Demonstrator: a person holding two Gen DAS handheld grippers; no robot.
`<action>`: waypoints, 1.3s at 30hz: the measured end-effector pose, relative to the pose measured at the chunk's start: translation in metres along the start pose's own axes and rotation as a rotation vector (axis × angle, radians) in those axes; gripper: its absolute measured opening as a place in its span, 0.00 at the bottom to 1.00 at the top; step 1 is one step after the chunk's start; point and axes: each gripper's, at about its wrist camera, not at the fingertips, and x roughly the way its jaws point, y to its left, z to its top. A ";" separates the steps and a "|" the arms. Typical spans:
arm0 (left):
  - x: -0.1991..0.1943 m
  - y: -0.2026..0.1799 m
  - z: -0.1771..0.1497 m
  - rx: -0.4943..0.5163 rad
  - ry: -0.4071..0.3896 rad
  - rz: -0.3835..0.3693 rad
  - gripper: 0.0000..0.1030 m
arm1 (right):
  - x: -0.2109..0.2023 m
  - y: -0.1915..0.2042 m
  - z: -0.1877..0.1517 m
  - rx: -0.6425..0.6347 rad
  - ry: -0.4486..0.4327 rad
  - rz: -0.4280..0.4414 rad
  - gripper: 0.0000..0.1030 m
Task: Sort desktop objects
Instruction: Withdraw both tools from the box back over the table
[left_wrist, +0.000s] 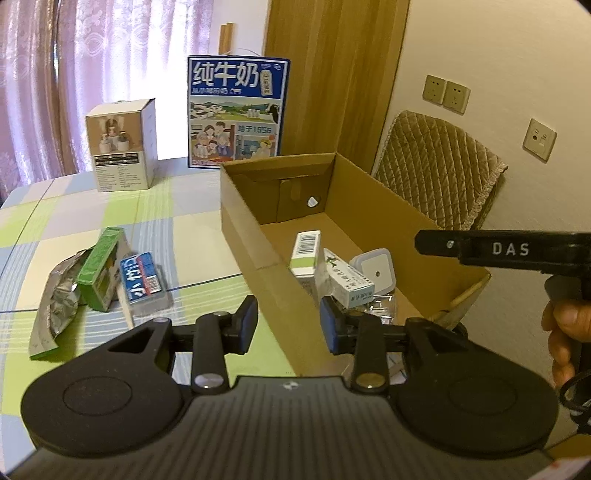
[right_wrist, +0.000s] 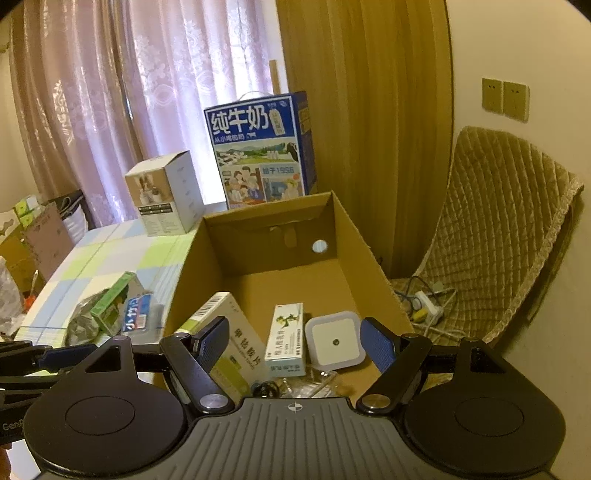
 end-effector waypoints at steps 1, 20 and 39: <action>-0.004 0.003 -0.001 -0.003 -0.001 0.006 0.30 | -0.003 0.002 0.001 -0.002 -0.003 0.004 0.73; -0.115 0.128 -0.047 -0.118 -0.040 0.240 0.45 | -0.031 0.127 -0.011 -0.118 0.000 0.188 0.76; -0.097 0.207 -0.056 -0.170 0.018 0.279 0.71 | 0.036 0.188 -0.039 -0.201 0.108 0.252 0.83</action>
